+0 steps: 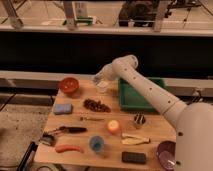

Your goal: Place towel in paper cup

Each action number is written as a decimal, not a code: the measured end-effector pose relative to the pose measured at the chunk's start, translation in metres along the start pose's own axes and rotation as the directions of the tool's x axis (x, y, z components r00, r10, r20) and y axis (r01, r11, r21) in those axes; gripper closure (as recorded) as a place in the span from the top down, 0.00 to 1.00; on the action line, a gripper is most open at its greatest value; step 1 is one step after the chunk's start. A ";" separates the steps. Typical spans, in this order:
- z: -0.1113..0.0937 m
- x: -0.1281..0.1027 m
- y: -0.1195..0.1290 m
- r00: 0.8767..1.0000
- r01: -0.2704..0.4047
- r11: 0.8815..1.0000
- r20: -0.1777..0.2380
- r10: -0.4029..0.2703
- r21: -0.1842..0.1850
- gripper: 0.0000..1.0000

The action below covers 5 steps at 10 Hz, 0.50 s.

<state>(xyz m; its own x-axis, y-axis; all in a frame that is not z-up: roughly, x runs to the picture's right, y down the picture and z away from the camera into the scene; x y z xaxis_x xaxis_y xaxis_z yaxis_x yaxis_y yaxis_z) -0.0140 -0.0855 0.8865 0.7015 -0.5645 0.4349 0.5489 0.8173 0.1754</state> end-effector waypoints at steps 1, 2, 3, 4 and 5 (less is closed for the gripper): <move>0.001 -0.001 0.000 1.000 0.001 1.000 0.002 -0.001 0.001 0.00; 0.002 -0.002 -0.001 1.000 0.003 1.000 0.005 -0.003 0.001 0.00; 0.004 -0.002 -0.001 1.000 0.005 1.000 0.006 -0.005 0.001 0.00; 0.006 -0.003 -0.001 1.000 0.006 1.000 0.006 -0.006 -0.001 0.02; 0.009 -0.002 0.000 1.000 0.006 1.000 0.006 -0.006 -0.004 0.08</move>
<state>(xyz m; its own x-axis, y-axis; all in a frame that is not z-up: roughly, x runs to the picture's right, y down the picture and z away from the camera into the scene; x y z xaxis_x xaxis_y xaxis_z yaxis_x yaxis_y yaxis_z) -0.0197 -0.0834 0.8930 0.6957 -0.5683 0.4394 0.5544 0.8137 0.1747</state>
